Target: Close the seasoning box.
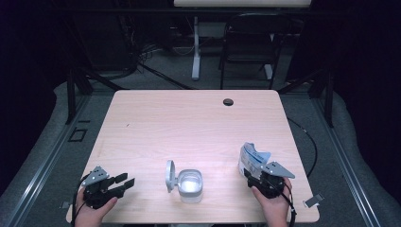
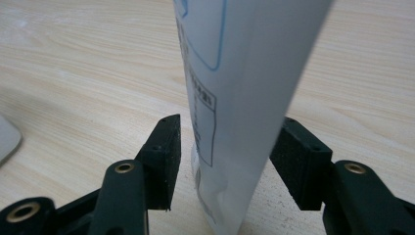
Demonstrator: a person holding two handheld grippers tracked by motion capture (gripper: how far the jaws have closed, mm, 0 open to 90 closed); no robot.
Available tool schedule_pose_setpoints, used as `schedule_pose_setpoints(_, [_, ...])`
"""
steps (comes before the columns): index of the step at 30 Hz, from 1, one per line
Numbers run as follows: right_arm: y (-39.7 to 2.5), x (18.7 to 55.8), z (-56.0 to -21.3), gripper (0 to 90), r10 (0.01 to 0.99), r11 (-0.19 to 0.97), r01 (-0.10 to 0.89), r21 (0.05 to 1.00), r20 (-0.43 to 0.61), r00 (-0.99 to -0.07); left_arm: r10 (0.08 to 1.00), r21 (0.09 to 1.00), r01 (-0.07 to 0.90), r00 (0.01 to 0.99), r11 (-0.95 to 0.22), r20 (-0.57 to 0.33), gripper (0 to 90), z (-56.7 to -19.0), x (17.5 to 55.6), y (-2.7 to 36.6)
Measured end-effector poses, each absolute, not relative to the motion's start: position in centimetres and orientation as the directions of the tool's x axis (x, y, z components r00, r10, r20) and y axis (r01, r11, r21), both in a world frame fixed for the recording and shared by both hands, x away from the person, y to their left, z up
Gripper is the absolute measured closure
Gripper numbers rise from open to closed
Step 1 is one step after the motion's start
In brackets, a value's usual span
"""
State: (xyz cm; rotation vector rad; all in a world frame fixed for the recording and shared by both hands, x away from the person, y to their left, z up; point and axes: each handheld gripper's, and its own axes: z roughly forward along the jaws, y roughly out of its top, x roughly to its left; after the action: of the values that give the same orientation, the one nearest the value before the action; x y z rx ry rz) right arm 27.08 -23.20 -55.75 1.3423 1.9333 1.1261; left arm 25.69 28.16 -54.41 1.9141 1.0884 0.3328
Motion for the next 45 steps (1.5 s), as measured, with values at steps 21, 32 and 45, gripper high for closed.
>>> schedule_pose_setpoints(21, [-23.5,25.6,-54.9,42.5,0.929,0.171,0.487,0.856,0.024,-0.368,0.735,0.814,0.512,0.658,-0.276,-0.165,60.7,-52.2,25.1,24.9])
schedule_pose_setpoints(32, [-23.9,25.0,-54.7,42.2,0.931,0.163,0.486,0.859,0.029,-0.364,0.699,0.813,0.492,0.698,-0.312,-0.154,70.6,-51.0,24.6,23.1])
schedule_pose_setpoints(45, [-23.9,24.9,-54.8,42.2,0.927,0.157,0.489,0.858,0.042,-0.372,0.661,0.82,0.459,0.738,-0.342,-0.138,90.0,-49.6,24.9,19.8])
